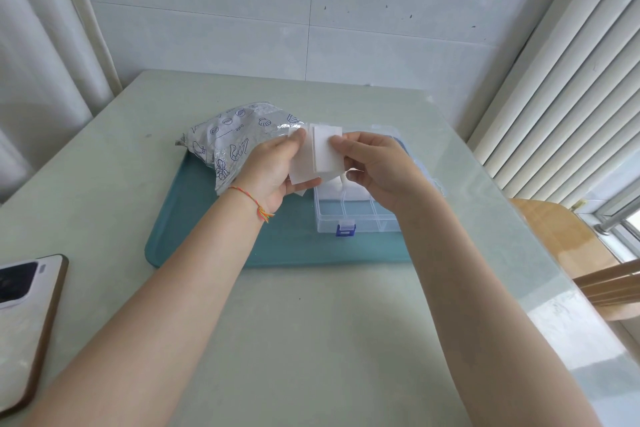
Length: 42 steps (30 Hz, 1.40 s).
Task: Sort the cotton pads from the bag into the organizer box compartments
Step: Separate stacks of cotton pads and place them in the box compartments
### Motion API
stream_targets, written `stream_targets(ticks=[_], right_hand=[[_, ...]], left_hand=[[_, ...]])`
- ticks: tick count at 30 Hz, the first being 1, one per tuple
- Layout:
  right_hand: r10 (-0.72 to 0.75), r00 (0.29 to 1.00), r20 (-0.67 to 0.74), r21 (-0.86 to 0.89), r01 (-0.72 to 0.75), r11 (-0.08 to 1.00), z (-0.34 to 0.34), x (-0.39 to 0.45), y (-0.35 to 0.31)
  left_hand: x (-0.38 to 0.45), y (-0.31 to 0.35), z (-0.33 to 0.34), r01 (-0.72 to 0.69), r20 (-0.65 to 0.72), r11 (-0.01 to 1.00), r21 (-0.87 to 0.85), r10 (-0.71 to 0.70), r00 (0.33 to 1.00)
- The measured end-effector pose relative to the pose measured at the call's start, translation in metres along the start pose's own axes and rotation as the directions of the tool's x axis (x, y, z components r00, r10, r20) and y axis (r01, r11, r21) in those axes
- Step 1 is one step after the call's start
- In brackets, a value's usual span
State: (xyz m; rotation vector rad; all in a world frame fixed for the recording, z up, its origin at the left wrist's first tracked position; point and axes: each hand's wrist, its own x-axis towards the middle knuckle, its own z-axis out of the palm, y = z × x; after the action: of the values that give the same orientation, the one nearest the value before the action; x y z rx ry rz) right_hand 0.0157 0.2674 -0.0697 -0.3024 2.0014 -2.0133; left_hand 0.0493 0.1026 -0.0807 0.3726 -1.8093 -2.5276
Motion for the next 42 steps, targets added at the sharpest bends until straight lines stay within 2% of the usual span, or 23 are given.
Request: stream_targets(ticks=[5,7,10,17,21,24,34,40,42], right_hand=[[-0.048,0.98,-0.193,-0.151,0.019,0.988,0.014,0.002,0.006],[-0.049,0.972,-0.23,-0.184,0.006,0.983,0.016,0.001,0.006],[-0.081,0.977,-0.2,-0.237,0.032,0.971,0.016,0.001,0.005],[-0.28,0.954,-0.109,-0.368,0.223,0.903,0.021,-0.001,0.008],[-0.279,0.958,-0.069,-0.478,0.213,0.852,0.02,0.0,0.009],[-0.287,0.955,-0.075,-0.492,0.215,0.844,0.02,0.001,0.009],[-0.242,0.953,-0.185,-0.311,0.177,0.934,0.016,0.002,0.007],[-0.107,0.968,-0.226,0.013,0.113,0.994,0.0,-0.001,-0.007],[-0.106,0.972,-0.207,0.051,0.119,0.992,-0.006,-0.003,-0.011]], left_hand=[[-0.002,-0.001,0.005,0.017,0.036,0.999,-0.04,-0.016,0.999],[-0.003,0.0,0.006,0.043,0.072,0.998,-0.056,-0.039,0.997],[-0.003,0.0,0.005,0.054,0.087,0.995,-0.089,-0.047,0.995],[0.0,0.001,0.0,0.087,0.081,0.983,-0.159,-0.075,0.994],[0.0,0.0,0.0,0.1,0.077,0.984,-0.145,-0.09,0.993],[0.001,-0.001,0.0,0.1,0.076,0.986,-0.13,-0.091,0.993],[0.006,-0.003,-0.003,0.058,0.031,0.991,-0.117,-0.054,0.998],[0.008,-0.002,-0.005,0.08,-0.035,0.98,-0.183,-0.088,0.996],[0.007,-0.001,-0.006,0.104,-0.037,0.972,-0.209,-0.114,0.993]])
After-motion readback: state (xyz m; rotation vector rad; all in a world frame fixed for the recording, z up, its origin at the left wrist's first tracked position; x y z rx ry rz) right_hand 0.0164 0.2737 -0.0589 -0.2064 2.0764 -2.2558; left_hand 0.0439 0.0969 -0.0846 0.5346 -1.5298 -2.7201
